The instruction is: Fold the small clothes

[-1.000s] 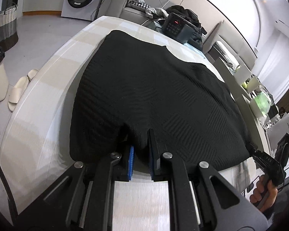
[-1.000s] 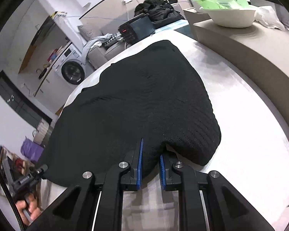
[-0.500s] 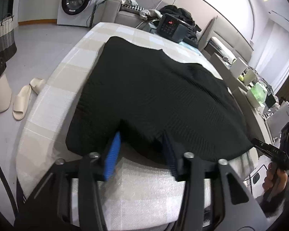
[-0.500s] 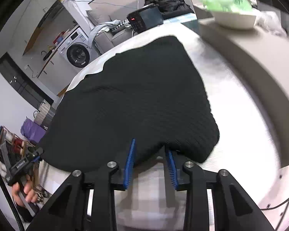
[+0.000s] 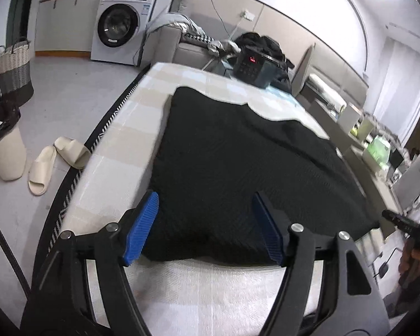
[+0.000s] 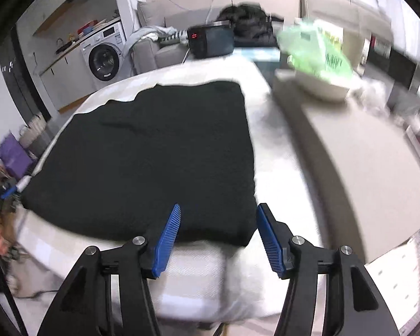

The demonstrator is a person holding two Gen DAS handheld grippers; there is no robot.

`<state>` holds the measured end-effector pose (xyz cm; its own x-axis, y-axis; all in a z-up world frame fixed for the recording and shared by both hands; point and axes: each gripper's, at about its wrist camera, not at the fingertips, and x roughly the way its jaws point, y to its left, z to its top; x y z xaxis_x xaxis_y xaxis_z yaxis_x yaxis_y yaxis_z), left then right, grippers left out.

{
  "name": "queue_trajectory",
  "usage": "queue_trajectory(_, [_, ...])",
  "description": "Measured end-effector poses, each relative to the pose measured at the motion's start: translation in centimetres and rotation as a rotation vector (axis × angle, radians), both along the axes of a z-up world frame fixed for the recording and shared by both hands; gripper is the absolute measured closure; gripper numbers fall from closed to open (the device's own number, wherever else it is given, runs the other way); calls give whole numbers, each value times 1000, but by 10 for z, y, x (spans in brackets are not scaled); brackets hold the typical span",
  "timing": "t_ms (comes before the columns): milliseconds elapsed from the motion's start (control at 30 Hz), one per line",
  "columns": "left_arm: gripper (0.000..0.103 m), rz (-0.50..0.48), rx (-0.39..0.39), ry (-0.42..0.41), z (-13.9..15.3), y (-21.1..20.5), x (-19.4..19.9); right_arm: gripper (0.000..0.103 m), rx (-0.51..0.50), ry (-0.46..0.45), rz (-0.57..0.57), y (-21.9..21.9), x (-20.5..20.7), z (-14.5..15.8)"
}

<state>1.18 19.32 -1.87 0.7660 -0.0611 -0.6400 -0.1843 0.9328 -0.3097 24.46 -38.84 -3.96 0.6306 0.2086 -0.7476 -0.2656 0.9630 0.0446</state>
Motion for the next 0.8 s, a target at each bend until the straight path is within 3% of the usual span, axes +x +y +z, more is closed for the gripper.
queue_trajectory(100, [37,-48,-9,18,-15,-9,11,57,11,-2,75,22,2,-13])
queue_trajectory(300, [37,-74,75,85,-39,-14,16,58,-67,18,151,37,3,-42])
queue_trajectory(433, [37,-76,-57,66,-36,3,16,58,-63,42,78,16,8,-40])
queue_trajectory(500, [37,-48,-110,39,-29,15,19,58,-5,59,61,8,12,-32])
queue_trajectory(567, [36,-2,-80,8,-21,22,25,56,57,55,51,3,20,-23])
queue_trajectory(700, [23,37,-22,-43,-3,30,50,43,164,29,-3,1,53,-5])
queue_trajectory(800, [20,57,12,-59,10,35,78,37,220,40,-53,3,84,3])
